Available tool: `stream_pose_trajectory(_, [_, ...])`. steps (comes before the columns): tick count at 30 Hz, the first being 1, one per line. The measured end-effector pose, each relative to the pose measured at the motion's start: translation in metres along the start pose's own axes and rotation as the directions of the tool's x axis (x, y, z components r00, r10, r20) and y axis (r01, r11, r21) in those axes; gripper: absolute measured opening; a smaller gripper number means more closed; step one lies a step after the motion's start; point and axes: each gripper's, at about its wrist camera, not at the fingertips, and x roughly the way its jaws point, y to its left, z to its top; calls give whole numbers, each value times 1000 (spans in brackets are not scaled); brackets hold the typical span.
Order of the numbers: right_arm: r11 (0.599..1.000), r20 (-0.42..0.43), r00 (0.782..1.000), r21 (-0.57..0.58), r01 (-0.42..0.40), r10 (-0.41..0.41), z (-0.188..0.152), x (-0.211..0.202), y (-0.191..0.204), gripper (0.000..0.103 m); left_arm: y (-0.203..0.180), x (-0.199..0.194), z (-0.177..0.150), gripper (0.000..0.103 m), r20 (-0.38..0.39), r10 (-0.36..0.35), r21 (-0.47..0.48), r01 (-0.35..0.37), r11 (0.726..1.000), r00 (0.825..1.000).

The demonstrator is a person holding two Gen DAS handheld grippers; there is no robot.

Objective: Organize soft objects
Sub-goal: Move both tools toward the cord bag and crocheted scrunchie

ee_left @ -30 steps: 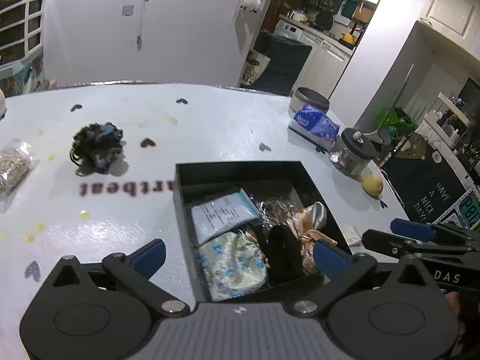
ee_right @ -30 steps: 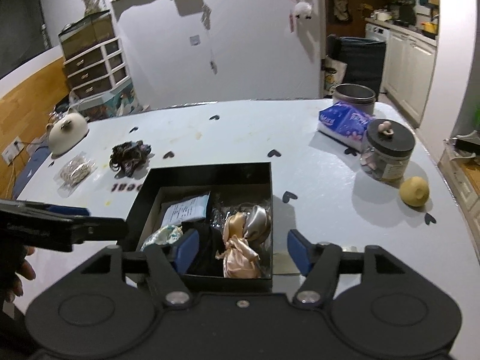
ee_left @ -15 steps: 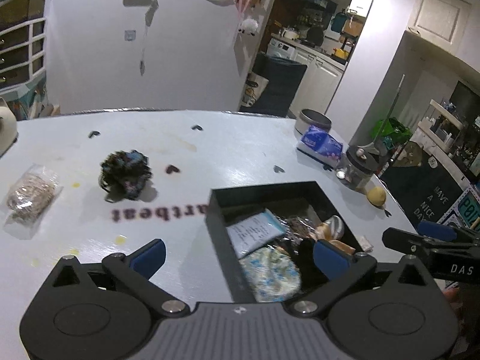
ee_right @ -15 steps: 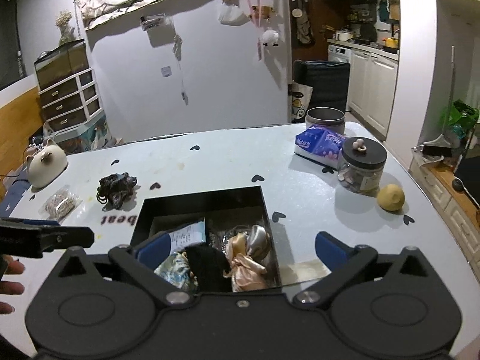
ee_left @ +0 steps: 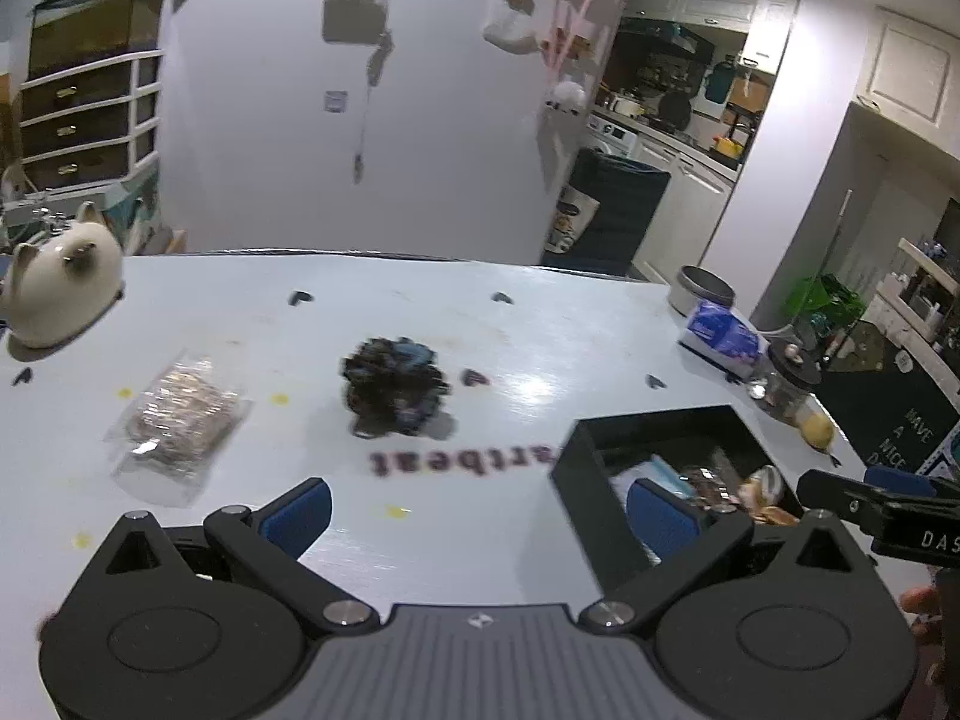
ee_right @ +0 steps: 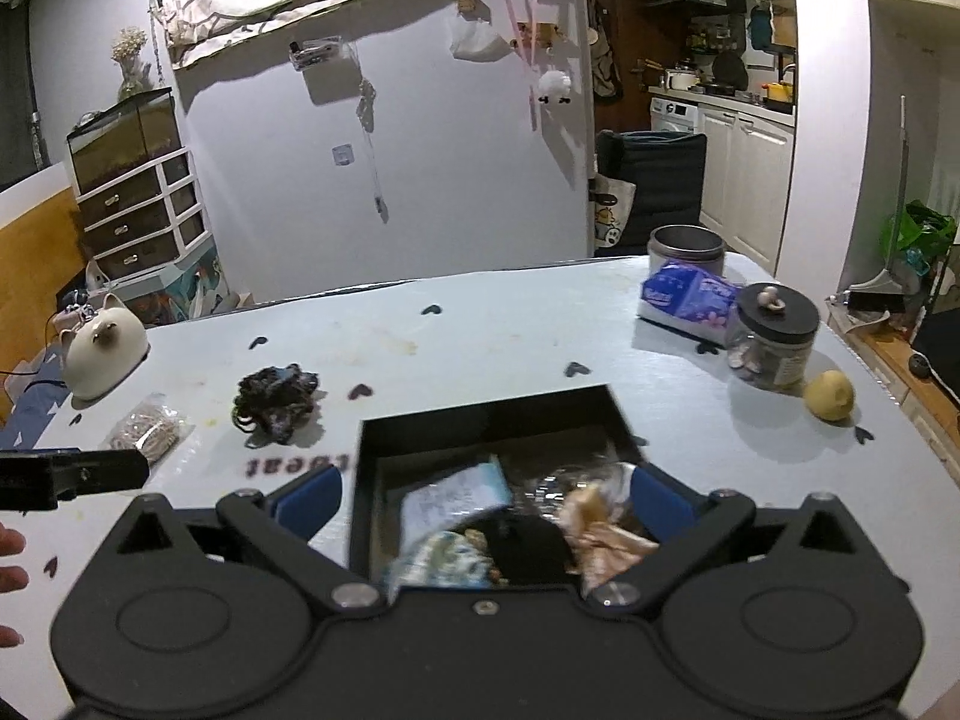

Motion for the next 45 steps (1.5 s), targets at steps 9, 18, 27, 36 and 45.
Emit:
stream_pose_trajectory(9, [1000, 7, 1000, 8, -21, 21, -4, 16, 51, 103, 58, -1, 10, 103, 26, 59, 62, -60, 996, 998])
stream_pose_trajectory(18, [999, 15, 999, -23, -36, 36, 5, 41, 97, 103, 113, 30, 34, 103, 24, 108, 120, -110, 987, 994])
stream_pose_trajectory(27, [996, 16, 998, -60, -67, 68, 27, 79, 131, 103, 147, 70, 47, 103, -9, 160, 180, -156, 971, 987])
stream_pose_trajectory(36, [994, -14, 997, -82, -75, 74, 40, 114, 154, 103, 161, 118, 42, 103, -50, 252, 348, -220, 912, 967])
stream_pose_trajectory(45, [992, -28, 996, -92, -87, 85, 47, 149, 174, 103, 158, 161, 30, 103, -101, 301, 462, -223, 858, 948])
